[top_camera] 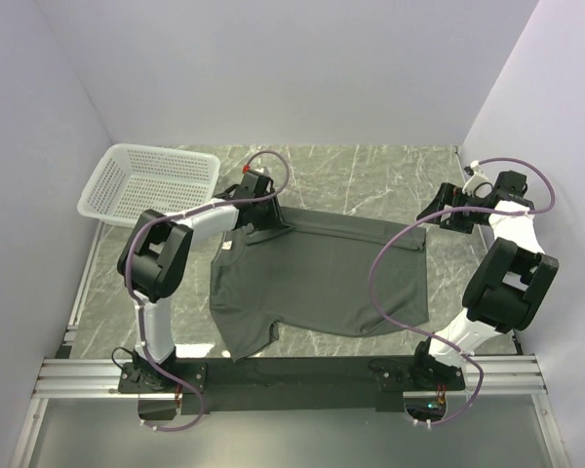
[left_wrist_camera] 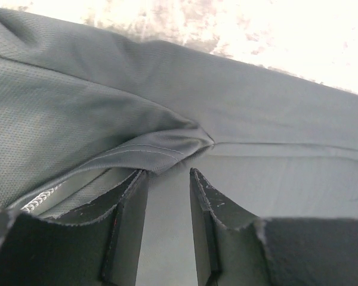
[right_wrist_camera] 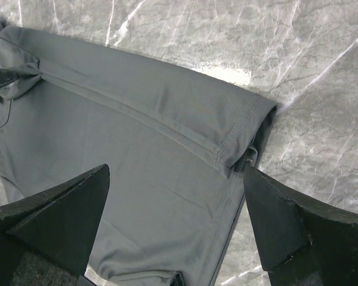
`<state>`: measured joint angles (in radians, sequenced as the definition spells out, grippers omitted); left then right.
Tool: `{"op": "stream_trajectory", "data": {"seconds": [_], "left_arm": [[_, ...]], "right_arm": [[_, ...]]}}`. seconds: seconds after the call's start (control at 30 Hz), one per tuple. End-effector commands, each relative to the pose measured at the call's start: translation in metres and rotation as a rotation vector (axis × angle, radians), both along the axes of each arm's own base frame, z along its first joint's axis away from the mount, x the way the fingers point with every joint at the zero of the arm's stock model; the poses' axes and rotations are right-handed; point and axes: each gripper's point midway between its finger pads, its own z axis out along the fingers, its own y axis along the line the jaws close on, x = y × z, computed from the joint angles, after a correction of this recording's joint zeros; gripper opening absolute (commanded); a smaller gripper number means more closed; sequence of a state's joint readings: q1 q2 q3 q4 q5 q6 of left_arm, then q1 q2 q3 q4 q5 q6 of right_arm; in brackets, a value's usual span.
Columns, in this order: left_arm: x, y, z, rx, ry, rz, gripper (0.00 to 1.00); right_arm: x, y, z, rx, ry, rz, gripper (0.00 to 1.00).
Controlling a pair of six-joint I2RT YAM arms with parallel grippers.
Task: Fold and stack the t-shirts
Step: Fold the tshirt
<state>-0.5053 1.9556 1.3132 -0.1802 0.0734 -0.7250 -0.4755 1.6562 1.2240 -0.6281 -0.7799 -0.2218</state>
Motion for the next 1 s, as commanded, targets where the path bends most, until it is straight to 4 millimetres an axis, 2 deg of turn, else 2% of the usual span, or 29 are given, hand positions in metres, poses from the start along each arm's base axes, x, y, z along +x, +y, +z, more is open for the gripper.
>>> {"op": "stream_trajectory", "data": {"seconds": [0.0,0.27,0.4,0.6,0.8,0.97], "left_arm": [[0.024,-0.002,0.021,-0.019,-0.067,0.066,0.38],[0.033,-0.001,0.013,0.014,-0.062,0.062,0.32],[0.035,-0.002,0.014,0.025,-0.071,0.048,0.16],[0.035,0.000,0.018,0.042,-0.089,0.026,0.01],[0.027,-0.003,0.037,0.006,-0.116,-0.006,0.01],[0.006,-0.007,0.063,-0.072,-0.115,-0.050,0.01]], "right_arm": [[0.003,0.001,0.019,-0.021,-0.072,0.011,0.99],[0.003,0.001,0.018,-0.018,-0.072,0.014,0.99],[0.003,0.000,0.018,-0.018,-0.072,0.011,0.99],[0.002,0.000,0.018,-0.016,-0.071,0.011,0.99],[0.002,-0.001,0.018,-0.016,-0.070,0.008,0.99],[0.002,-0.001,0.019,-0.014,-0.074,0.010,0.99]]}}
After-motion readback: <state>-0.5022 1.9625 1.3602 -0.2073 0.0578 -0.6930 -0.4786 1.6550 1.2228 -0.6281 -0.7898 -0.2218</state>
